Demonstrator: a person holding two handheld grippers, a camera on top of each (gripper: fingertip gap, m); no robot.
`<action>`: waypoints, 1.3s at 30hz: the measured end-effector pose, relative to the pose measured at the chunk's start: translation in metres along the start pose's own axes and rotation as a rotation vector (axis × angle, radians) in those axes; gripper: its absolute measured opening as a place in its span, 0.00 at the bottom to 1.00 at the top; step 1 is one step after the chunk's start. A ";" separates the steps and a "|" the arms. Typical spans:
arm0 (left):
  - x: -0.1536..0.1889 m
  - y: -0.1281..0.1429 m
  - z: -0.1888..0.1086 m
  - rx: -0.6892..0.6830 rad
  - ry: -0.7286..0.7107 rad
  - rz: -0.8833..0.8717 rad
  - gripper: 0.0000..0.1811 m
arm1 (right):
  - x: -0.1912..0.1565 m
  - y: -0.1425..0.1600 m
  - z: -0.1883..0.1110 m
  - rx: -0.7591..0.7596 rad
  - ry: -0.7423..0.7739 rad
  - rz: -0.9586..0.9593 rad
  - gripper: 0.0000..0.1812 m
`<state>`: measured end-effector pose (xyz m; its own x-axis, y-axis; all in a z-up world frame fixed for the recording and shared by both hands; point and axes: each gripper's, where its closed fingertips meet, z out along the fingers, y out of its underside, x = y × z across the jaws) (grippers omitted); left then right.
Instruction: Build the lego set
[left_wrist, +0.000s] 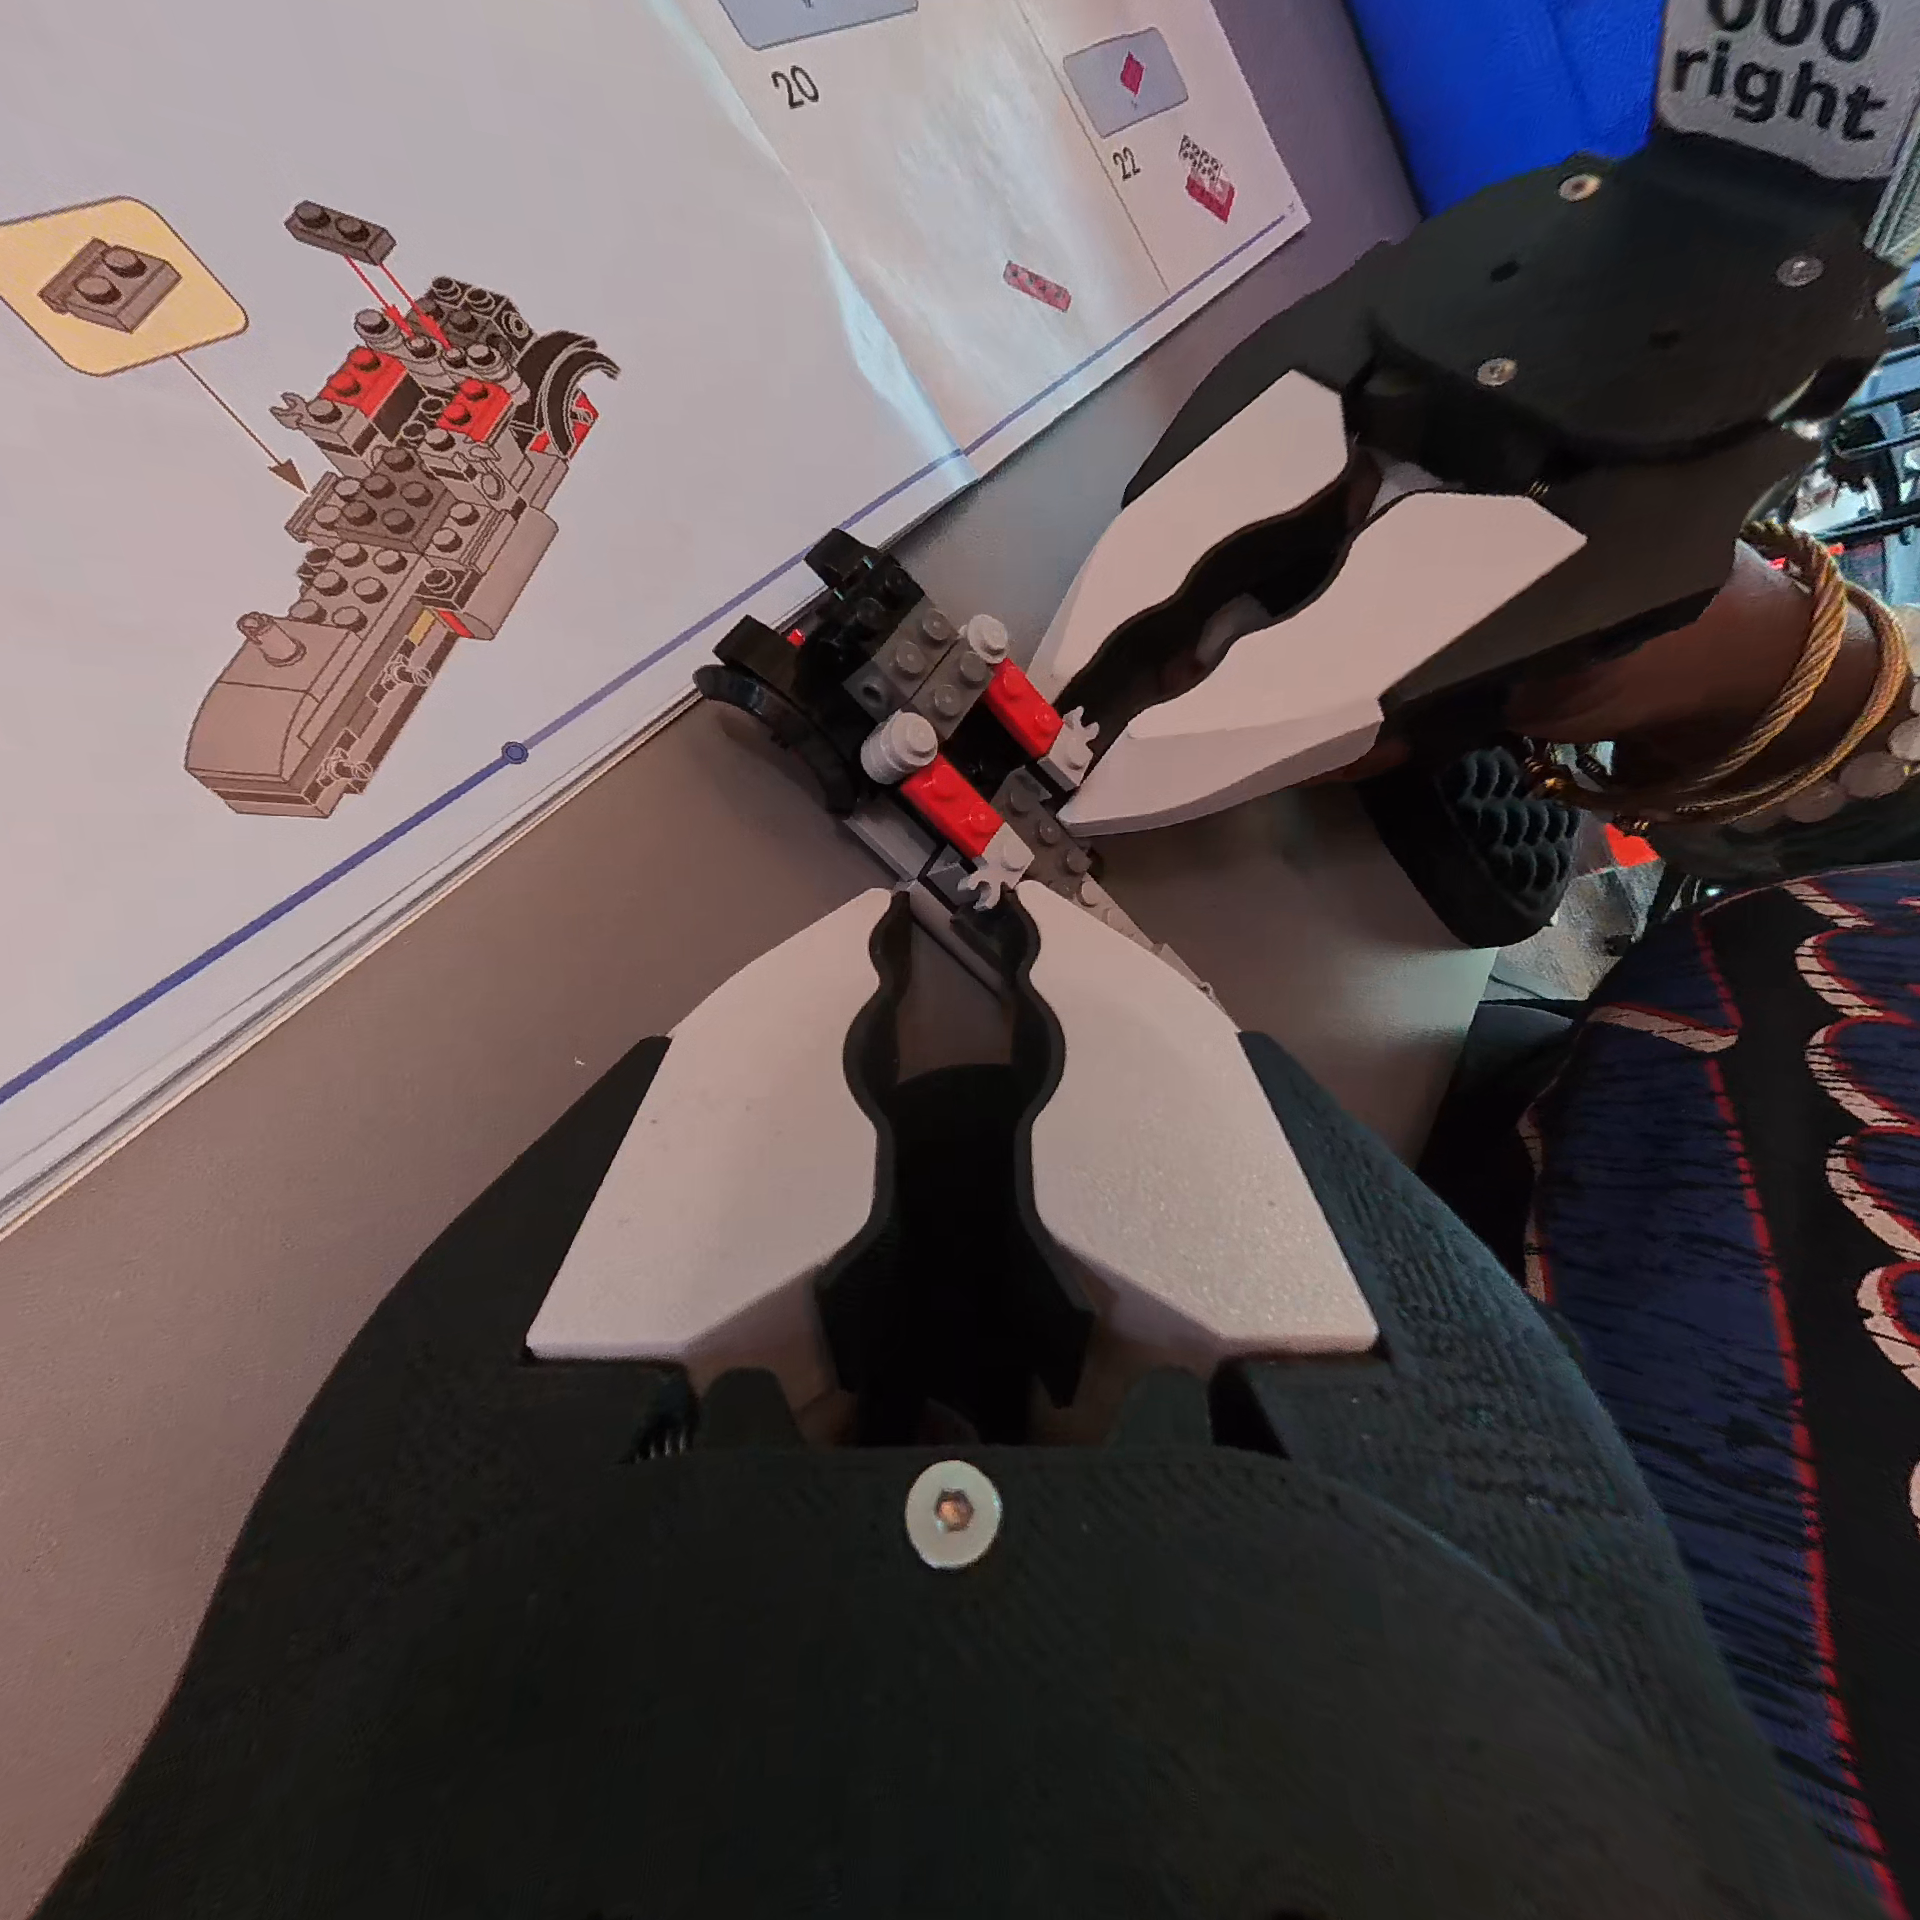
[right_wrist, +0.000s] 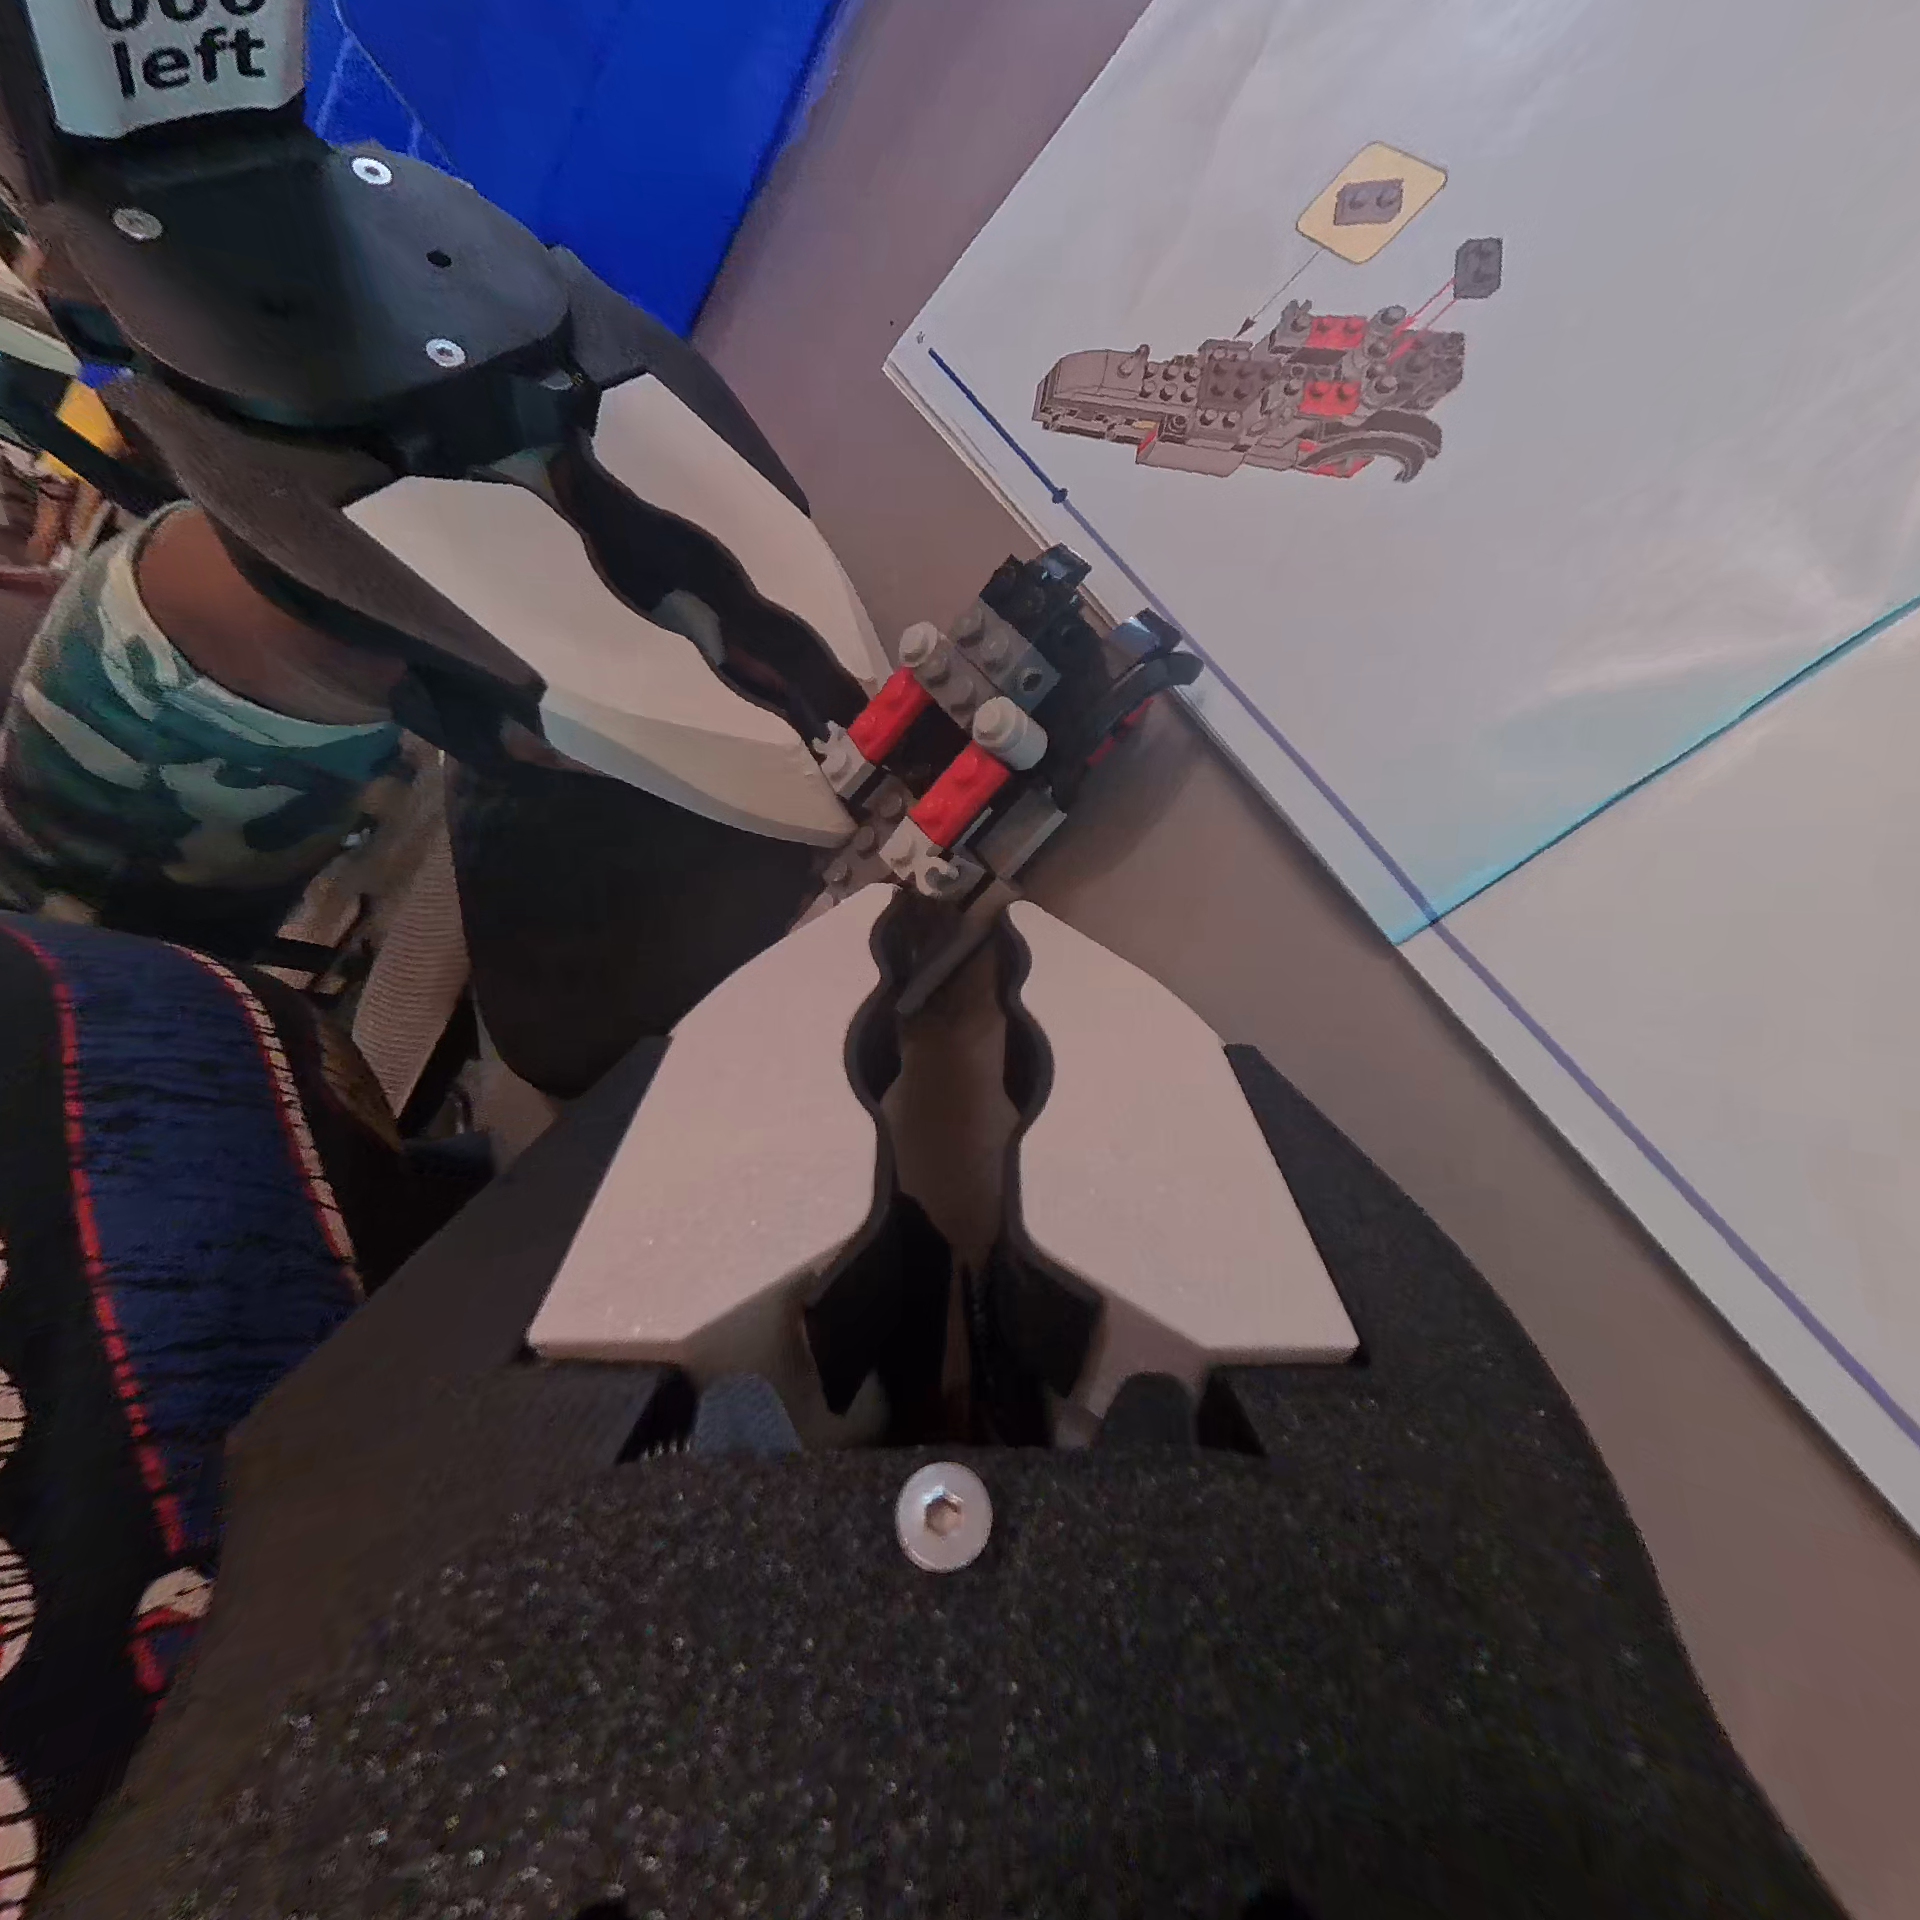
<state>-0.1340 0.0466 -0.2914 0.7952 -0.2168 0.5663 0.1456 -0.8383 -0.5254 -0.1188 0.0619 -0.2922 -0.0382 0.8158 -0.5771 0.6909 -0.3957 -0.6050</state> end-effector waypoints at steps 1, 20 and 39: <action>0.000 0.000 0.000 0.003 -0.001 0.002 0.10 | 0.000 -0.001 0.000 -0.002 0.008 -0.021 0.09; 0.005 -0.004 -0.015 0.064 -0.138 0.369 0.07 | -0.007 -0.007 -0.015 0.055 0.126 -0.573 0.07; 0.004 -0.006 -0.006 0.079 -0.191 0.384 0.05 | -0.006 -0.012 -0.010 0.088 0.303 -0.602 0.05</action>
<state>-0.1349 0.0474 -0.2823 0.8941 -0.4026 0.1962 -0.1436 -0.6727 -0.7258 -0.1196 0.0662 -0.2757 -0.1850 0.9817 0.0451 0.5507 0.1416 -0.8226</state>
